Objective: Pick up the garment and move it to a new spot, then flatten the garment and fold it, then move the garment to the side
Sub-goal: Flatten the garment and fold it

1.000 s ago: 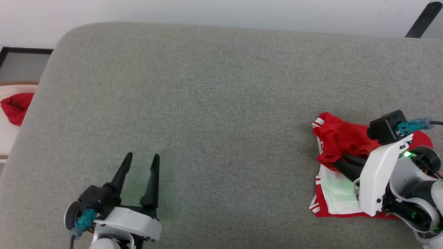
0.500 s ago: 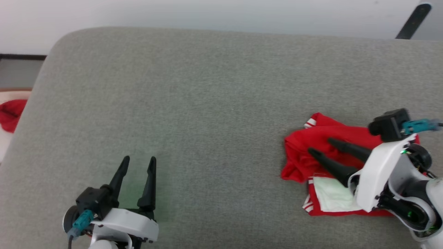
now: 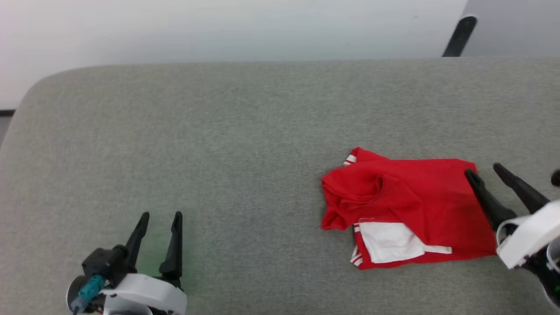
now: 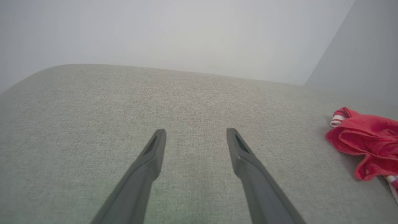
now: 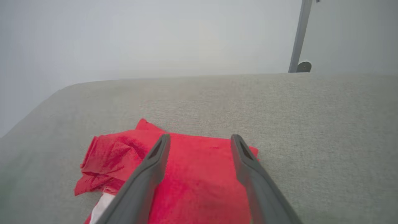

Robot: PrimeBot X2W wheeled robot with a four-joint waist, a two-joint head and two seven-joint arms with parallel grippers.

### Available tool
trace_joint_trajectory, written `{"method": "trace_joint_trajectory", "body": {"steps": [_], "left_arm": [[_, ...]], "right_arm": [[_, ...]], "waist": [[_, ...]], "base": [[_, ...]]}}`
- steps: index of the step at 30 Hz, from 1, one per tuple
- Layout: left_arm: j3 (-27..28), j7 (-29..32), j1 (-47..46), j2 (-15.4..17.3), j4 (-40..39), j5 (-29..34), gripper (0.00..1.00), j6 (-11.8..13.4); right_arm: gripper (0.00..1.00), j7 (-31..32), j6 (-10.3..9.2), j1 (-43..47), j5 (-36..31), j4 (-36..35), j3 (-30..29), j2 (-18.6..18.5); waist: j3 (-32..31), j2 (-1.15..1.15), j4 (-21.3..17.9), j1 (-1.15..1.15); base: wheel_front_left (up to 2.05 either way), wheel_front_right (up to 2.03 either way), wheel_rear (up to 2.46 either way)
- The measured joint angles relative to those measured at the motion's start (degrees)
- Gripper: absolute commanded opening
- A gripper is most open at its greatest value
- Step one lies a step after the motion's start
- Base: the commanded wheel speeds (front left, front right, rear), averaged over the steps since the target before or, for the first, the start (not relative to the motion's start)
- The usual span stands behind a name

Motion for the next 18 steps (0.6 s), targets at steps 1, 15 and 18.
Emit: {"method": "trace_joint_trajectory", "body": {"steps": [1,15,18], "left_arm": [[-0.03,0.00,0.31,0.10,0.03,-0.01,1.00,0.00],[1.15,0.00,6.60,1.66,-2.08,0.10,1.00,0.00],[1.72,0.00,8.60,1.60,-3.22,0.53,1.00,0.01]], "right_arm": [[1.00,-1.72,0.00,0.72,-0.49,0.71,-0.22,0.13],[1.00,-18.05,0.00,8.59,-5.53,8.12,-1.72,4.79],[1.00,-19.49,0.00,10.36,-6.72,8.47,-3.12,6.22]], "waist": [[-0.25,0.00,-0.40,0.00],[-5.98,0.00,-2.33,0.00],[-7.56,0.00,-2.29,0.00]], "base": [[0.00,0.00,0.00],[0.00,0.00,0.00],[0.00,0.00,0.00]]}}
